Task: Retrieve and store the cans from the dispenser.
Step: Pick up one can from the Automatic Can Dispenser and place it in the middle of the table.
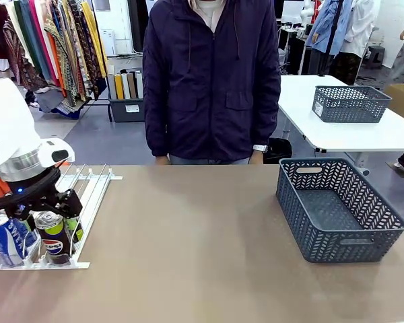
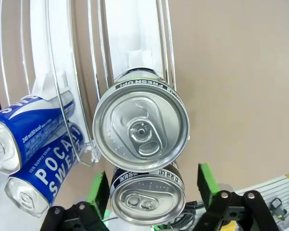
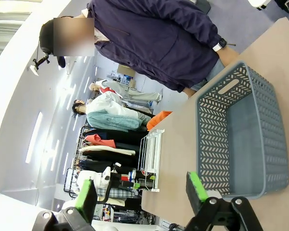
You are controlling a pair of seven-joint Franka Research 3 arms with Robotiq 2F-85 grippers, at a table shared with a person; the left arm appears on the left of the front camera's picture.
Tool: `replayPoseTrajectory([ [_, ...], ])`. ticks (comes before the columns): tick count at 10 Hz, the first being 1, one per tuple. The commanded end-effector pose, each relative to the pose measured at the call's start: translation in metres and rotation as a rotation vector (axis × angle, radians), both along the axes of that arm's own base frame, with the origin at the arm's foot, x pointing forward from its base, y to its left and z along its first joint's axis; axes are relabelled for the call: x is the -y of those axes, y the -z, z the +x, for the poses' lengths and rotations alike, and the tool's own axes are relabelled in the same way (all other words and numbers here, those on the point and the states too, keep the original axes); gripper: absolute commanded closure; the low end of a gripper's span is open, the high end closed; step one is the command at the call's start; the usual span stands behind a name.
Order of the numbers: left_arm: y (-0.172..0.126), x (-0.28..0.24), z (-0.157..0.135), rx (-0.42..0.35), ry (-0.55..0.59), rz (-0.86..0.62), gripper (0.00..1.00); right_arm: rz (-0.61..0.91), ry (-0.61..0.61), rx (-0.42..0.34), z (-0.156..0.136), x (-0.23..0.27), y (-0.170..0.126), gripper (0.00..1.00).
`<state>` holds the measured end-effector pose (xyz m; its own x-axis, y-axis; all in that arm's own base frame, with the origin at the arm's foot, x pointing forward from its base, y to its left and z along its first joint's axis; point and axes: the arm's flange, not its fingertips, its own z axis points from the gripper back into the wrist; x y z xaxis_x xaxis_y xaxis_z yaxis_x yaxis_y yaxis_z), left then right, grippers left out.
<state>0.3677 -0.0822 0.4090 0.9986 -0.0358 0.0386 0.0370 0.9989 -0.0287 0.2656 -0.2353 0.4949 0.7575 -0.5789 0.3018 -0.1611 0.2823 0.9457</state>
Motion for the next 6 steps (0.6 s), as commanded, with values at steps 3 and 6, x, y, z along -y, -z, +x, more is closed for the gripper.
replayPoseTrajectory([
  [3, 0.0107, -0.0034, -0.0060, 0.023, -0.013, 0.007, 1.00, -0.002, 0.002, 0.030, 0.0016, 0.0016, -0.0031, 0.00],
  [6, 0.0104, -0.0062, -0.0070, 0.020, -0.020, 0.015, 1.00, -0.002, 0.002, 0.030, 0.0016, 0.0016, -0.0031, 0.00],
])
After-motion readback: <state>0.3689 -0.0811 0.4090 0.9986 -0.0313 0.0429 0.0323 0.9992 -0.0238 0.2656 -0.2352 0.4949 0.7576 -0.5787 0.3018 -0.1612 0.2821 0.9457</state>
